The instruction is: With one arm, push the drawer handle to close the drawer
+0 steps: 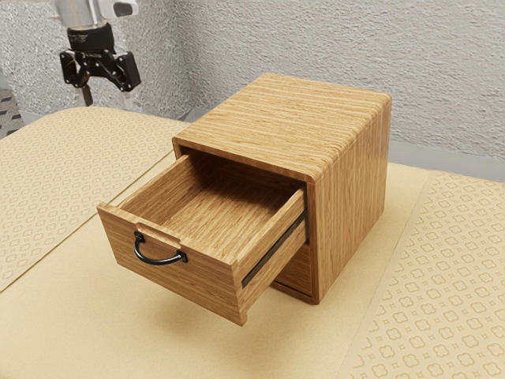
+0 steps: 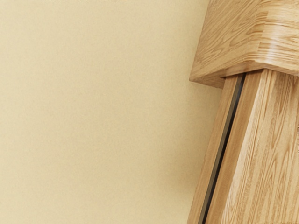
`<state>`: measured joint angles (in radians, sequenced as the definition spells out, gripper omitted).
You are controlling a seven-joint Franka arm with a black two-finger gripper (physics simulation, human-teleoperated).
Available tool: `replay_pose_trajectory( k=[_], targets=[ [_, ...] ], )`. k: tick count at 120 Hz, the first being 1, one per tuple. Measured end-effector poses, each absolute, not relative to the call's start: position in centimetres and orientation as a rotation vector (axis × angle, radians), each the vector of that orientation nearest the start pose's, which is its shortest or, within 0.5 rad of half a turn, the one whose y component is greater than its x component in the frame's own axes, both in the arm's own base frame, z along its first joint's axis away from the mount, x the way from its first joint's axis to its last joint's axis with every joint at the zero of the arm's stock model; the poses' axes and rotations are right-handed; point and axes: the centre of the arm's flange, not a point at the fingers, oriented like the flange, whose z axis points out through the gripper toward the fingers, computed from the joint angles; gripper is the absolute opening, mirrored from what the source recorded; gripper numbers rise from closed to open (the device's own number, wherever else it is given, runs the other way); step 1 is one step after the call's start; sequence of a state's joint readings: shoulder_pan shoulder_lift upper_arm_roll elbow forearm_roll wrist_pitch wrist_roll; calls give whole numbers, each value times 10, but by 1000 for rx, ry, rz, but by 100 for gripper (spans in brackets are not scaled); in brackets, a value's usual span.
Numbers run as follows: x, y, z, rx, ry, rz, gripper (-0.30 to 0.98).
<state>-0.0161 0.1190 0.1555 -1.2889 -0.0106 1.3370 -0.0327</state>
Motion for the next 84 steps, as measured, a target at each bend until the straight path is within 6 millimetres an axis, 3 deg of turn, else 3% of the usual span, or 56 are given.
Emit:
replay_pose_trajectory(
  k=[32, 43, 52, 64, 72, 84],
  targets=[
    [562, 71, 669, -3139, -167, 98, 69],
    [530, 60, 769, -3134, -124, -210, 69],
    [515, 32, 797, -3140, -51, -287, 69],
    [516, 0, 794, -3153, 33, -257, 69],
    [515, -12, 772, -3163, 46, -156, 69],
    [443, -10, 725, -3160, 5, -27, 69]
  ],
)
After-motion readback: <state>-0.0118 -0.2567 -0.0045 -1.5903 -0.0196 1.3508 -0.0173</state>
